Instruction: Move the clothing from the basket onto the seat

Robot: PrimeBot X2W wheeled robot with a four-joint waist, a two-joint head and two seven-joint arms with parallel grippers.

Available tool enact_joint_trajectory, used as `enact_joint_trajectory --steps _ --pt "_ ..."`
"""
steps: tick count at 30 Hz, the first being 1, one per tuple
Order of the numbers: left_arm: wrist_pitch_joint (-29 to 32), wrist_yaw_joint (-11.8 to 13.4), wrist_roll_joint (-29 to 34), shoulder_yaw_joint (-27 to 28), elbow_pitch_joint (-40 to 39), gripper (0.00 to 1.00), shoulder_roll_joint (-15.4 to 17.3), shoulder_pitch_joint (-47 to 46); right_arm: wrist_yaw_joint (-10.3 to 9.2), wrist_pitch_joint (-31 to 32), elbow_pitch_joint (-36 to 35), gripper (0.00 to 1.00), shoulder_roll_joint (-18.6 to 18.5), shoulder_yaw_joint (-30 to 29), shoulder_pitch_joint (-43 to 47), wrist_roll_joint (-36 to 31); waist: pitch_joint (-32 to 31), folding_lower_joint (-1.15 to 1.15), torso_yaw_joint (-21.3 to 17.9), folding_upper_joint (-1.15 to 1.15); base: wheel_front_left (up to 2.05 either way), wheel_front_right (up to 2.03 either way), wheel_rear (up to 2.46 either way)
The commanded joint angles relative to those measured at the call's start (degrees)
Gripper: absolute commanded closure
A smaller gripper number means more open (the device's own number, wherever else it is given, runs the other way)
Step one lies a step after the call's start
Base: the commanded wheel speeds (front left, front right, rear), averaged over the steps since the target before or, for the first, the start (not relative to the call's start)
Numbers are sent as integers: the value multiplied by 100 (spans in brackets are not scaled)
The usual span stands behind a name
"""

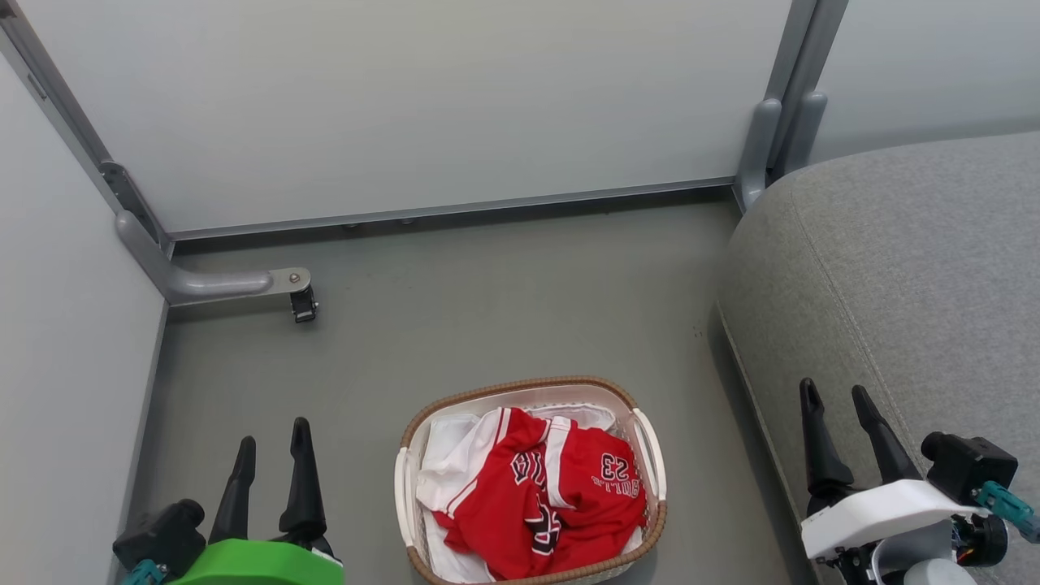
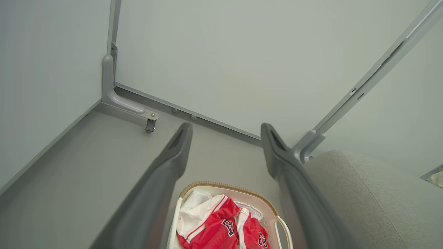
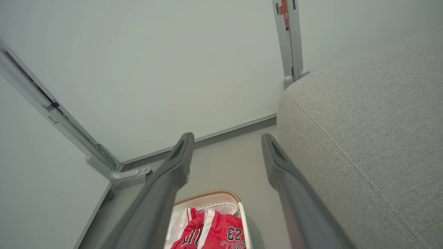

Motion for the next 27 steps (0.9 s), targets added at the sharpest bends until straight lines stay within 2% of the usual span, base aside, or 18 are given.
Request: enact_joint_trajectory --steps 1,27 --pt "-60 17 128 -17 -16 0 48 35 1 -60 -17 0 -38 6 42 -141 2 0 4 0 0 0 0" --pt "-348 76 1132 -180 201 0 53 144 2 -354 78 0 -51 119 101 -1260 4 0 69 0 0 0 0"
